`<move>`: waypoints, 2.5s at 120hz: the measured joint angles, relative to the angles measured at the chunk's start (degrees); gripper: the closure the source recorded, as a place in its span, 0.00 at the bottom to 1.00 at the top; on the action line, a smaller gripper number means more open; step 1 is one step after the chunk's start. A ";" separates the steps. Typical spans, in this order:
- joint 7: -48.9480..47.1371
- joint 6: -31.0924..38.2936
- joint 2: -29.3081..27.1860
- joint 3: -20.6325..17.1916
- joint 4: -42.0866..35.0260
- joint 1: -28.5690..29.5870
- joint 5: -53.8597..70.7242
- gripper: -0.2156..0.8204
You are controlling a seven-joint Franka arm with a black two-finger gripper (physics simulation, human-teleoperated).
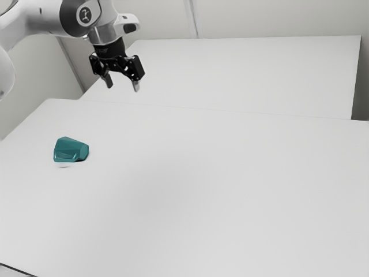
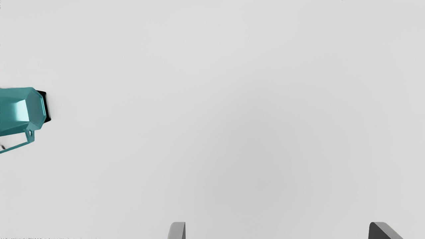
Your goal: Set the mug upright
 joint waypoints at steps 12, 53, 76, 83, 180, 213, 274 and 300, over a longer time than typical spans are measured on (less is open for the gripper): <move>-0.34 0.09 0.00 0.00 -0.01 0.08 -0.03 0.21; -1.29 1.30 -1.52 -0.13 -2.95 0.82 -0.59 0.21; -2.91 3.50 -1.92 -0.27 -9.48 5.62 -4.09 0.21; -2.76 4.00 -1.72 -0.30 -10.74 8.25 -5.52 0.21; 46.61 16.04 16.18 -0.27 -5.09 39.60 -23.78 0.21; 57.99 15.63 27.94 0.14 5.98 44.22 -28.96 0.21; 68.49 11.66 38.67 2.19 16.36 47.93 -37.28 0.21; 70.77 6.21 40.48 2.20 16.44 49.06 -42.65 0.21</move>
